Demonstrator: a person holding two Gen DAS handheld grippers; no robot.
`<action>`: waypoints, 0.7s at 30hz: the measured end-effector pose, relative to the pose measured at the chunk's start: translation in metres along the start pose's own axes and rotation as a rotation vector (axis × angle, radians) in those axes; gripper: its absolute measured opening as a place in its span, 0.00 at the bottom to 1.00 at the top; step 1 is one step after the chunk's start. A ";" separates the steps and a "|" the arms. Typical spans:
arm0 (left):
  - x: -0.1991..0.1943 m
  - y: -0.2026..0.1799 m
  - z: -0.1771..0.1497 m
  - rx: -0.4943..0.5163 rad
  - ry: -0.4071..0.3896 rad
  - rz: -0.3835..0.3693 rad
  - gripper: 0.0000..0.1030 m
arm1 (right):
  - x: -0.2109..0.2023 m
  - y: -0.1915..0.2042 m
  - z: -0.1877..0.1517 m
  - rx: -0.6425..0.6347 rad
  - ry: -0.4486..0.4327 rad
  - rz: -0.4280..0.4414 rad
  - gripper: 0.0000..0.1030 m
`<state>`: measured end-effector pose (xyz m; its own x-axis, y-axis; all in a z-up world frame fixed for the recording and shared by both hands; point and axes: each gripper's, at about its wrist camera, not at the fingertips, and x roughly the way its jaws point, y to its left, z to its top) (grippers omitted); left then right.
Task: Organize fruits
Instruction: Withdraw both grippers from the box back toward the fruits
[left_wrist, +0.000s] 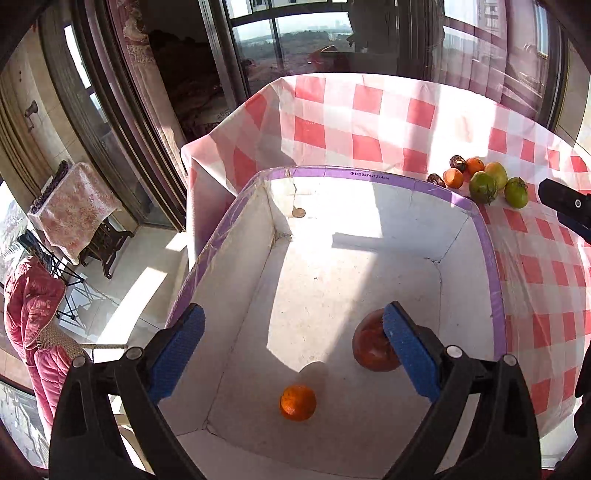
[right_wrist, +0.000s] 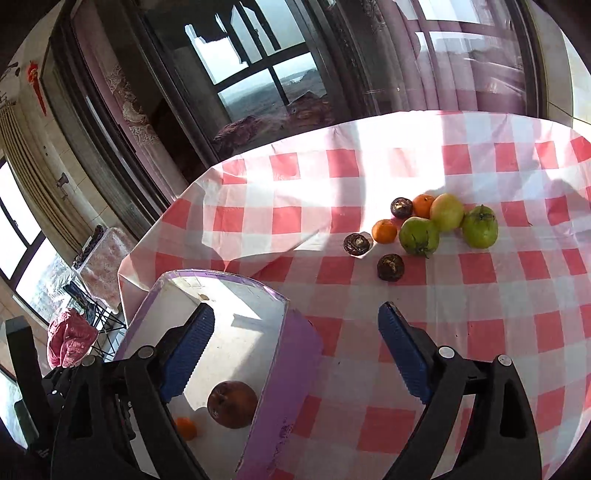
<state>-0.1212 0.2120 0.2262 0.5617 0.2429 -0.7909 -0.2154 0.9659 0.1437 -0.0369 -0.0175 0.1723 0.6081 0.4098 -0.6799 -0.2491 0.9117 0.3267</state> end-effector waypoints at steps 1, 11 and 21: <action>-0.003 -0.008 0.005 0.018 -0.045 0.014 0.95 | 0.003 -0.019 -0.007 0.009 0.012 -0.033 0.85; 0.028 -0.194 0.023 0.020 -0.108 -0.315 0.98 | 0.023 -0.196 -0.044 0.027 0.164 -0.320 0.85; 0.145 -0.296 -0.015 -0.019 0.140 -0.307 0.96 | 0.074 -0.249 -0.015 -0.166 0.177 -0.276 0.84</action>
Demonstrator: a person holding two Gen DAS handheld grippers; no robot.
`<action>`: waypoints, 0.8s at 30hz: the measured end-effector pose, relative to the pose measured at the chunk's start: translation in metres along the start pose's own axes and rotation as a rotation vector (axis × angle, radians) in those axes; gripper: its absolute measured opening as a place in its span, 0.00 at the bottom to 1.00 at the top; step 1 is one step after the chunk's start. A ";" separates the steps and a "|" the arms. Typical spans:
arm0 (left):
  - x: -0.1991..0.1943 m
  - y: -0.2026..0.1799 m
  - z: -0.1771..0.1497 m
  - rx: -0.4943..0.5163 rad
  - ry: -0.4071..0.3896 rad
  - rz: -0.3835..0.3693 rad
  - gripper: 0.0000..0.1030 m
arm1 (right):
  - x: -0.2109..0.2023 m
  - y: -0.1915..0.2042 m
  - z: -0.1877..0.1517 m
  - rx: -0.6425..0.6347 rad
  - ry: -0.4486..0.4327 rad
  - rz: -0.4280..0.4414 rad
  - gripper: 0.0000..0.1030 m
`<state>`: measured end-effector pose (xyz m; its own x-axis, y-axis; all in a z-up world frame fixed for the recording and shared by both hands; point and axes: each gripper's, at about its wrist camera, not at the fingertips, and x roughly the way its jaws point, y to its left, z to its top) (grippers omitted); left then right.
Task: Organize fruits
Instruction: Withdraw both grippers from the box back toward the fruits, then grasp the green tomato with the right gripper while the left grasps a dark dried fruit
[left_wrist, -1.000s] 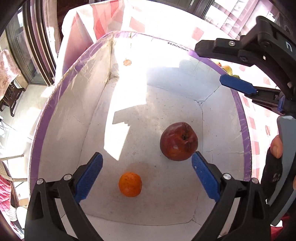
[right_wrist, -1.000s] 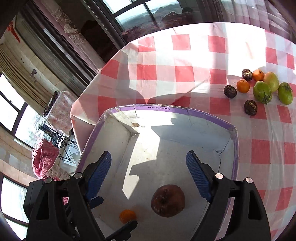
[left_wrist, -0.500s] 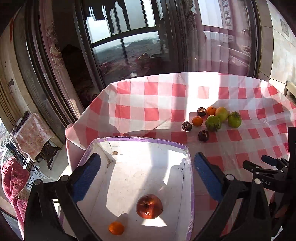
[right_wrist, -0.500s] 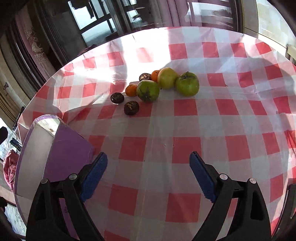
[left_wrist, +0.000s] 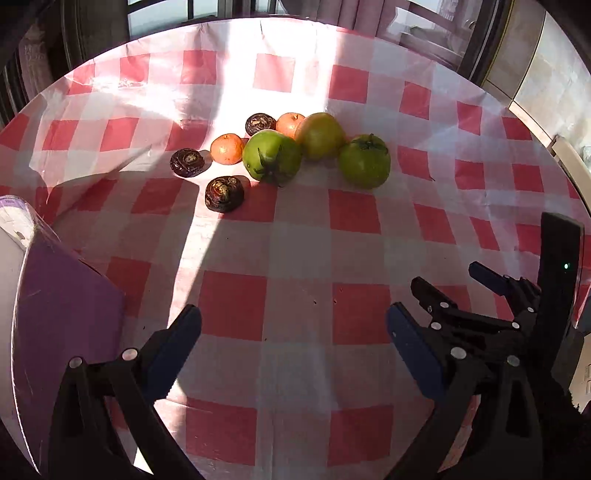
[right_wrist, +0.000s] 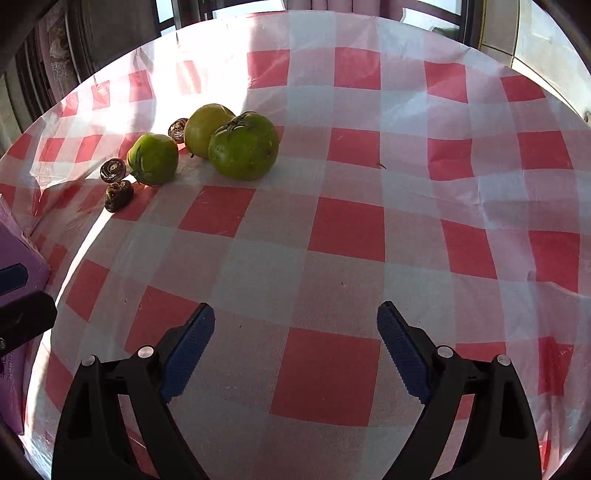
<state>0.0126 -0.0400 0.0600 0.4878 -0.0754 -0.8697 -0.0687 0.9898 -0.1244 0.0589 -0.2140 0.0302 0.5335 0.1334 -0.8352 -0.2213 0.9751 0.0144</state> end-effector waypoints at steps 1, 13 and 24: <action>0.009 0.005 -0.002 -0.021 0.009 0.018 0.93 | 0.008 0.002 0.008 -0.021 -0.001 0.021 0.84; 0.056 0.040 0.021 -0.053 -0.001 0.148 0.91 | 0.079 0.027 0.105 -0.181 -0.056 0.124 0.84; 0.093 0.048 0.081 -0.043 -0.075 0.164 0.75 | 0.096 0.020 0.124 -0.149 -0.054 0.140 0.71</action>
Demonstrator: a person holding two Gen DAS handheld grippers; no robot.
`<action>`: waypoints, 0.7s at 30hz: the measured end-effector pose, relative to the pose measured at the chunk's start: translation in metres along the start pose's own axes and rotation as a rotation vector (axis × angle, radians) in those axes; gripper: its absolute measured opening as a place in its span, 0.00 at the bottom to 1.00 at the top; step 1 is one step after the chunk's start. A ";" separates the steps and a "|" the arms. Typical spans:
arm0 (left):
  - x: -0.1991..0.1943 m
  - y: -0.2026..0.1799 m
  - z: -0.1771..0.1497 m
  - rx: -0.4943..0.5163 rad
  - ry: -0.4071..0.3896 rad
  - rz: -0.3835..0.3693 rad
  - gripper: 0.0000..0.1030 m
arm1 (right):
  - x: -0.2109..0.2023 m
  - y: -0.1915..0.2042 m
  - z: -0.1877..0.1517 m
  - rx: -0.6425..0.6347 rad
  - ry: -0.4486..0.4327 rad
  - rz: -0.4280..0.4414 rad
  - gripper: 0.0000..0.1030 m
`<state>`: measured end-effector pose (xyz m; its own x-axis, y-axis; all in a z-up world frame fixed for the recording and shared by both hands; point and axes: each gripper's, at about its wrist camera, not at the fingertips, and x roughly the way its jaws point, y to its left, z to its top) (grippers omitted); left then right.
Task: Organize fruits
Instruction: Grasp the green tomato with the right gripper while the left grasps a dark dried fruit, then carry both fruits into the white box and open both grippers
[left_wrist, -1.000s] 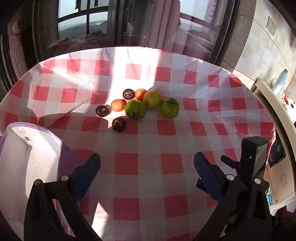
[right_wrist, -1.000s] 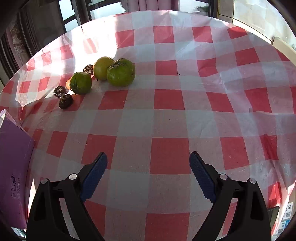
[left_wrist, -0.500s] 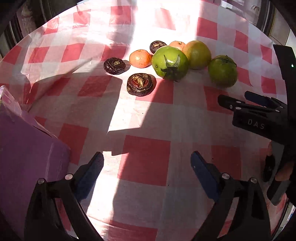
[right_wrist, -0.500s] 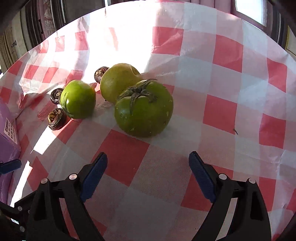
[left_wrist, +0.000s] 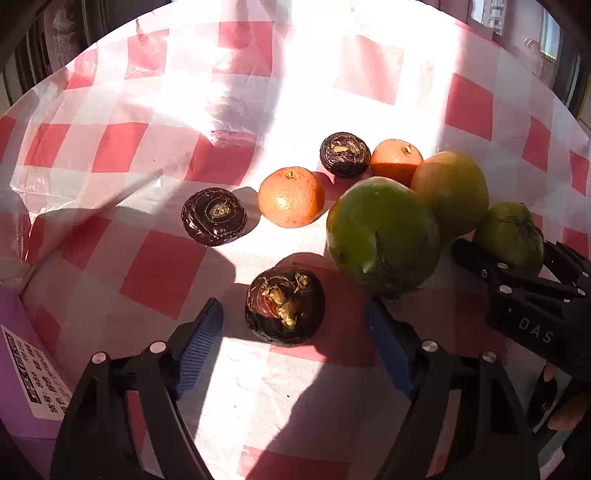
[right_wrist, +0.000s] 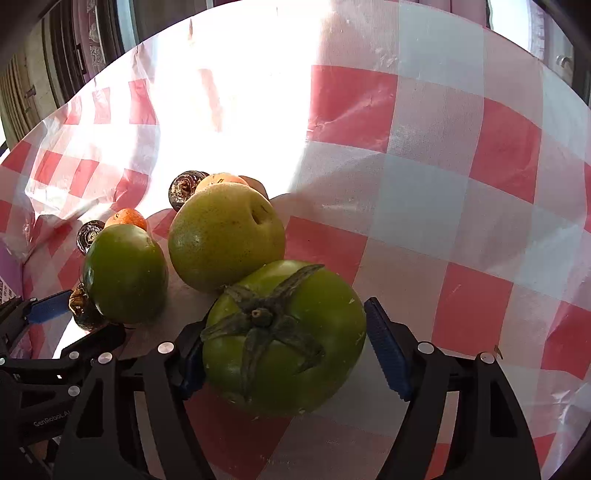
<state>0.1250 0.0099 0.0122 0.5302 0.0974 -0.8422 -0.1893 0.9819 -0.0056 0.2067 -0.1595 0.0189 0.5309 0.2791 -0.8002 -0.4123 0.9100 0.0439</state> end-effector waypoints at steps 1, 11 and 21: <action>0.000 0.000 0.001 0.010 -0.013 -0.002 0.69 | 0.000 0.000 0.000 0.000 0.001 0.001 0.71; 0.000 -0.003 0.006 0.066 -0.032 -0.018 0.39 | 0.000 0.002 0.000 -0.018 -0.002 0.013 0.64; -0.031 -0.026 -0.040 0.075 0.034 -0.076 0.39 | 0.002 0.010 0.000 -0.040 -0.004 -0.011 0.63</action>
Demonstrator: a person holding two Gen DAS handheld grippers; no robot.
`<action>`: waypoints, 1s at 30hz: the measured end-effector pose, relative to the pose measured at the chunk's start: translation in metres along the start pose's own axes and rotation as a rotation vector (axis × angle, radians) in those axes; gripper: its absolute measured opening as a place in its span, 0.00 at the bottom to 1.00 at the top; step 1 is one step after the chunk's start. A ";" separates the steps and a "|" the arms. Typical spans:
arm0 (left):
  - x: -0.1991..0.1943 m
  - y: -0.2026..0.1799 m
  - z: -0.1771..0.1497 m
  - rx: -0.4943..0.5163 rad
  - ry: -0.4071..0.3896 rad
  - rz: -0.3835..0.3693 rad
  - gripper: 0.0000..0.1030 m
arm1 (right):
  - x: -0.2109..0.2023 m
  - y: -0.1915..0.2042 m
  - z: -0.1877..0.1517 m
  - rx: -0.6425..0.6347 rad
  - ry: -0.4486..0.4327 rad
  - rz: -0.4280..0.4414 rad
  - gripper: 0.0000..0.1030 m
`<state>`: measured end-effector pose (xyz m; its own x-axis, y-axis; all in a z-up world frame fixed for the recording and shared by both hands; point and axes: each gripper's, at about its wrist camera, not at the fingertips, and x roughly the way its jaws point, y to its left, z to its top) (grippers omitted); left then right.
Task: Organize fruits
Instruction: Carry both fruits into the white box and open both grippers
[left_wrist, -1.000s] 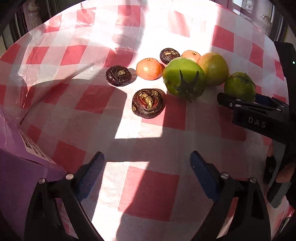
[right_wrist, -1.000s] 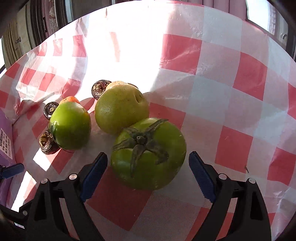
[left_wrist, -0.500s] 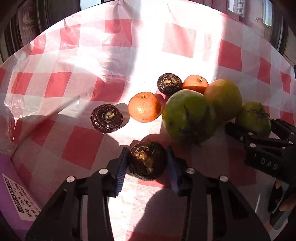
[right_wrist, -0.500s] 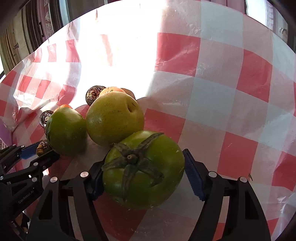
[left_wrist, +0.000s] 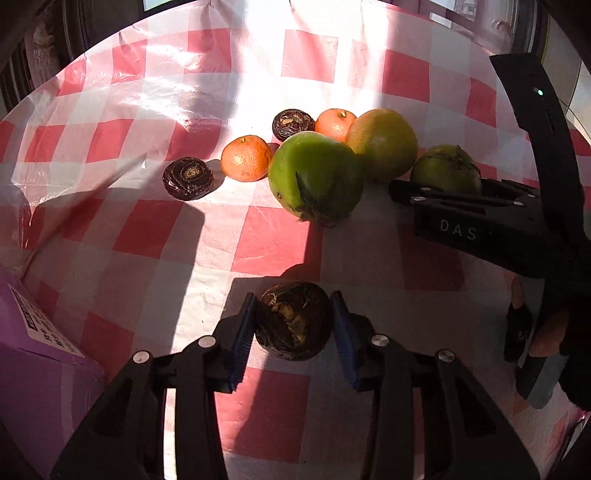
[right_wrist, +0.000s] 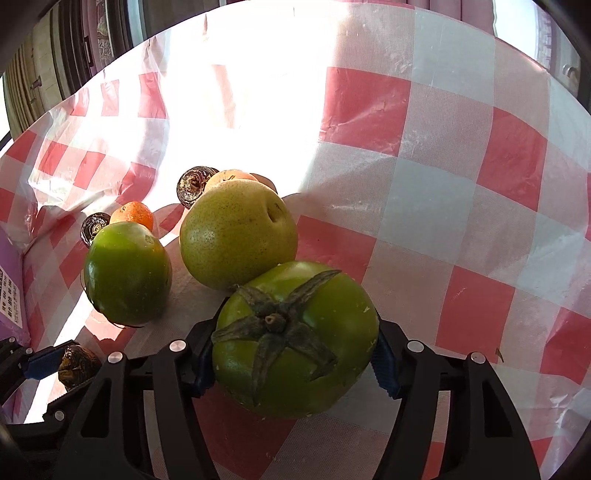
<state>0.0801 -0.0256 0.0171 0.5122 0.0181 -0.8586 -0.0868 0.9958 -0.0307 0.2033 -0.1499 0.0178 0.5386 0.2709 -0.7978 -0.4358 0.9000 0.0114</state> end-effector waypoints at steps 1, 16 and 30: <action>-0.007 -0.004 -0.007 0.006 0.005 -0.016 0.39 | -0.001 0.004 -0.001 -0.004 0.005 -0.007 0.63; -0.135 -0.008 -0.071 0.172 -0.047 -0.258 0.39 | -0.125 0.005 -0.142 0.305 0.138 0.024 0.63; -0.240 0.115 -0.060 0.156 -0.196 -0.206 0.39 | -0.193 0.146 -0.111 0.250 0.035 0.085 0.63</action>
<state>-0.1043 0.0786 0.1886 0.6613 -0.1828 -0.7275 0.1596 0.9819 -0.1017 -0.0448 -0.1089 0.1067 0.4807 0.3413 -0.8077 -0.2842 0.9321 0.2247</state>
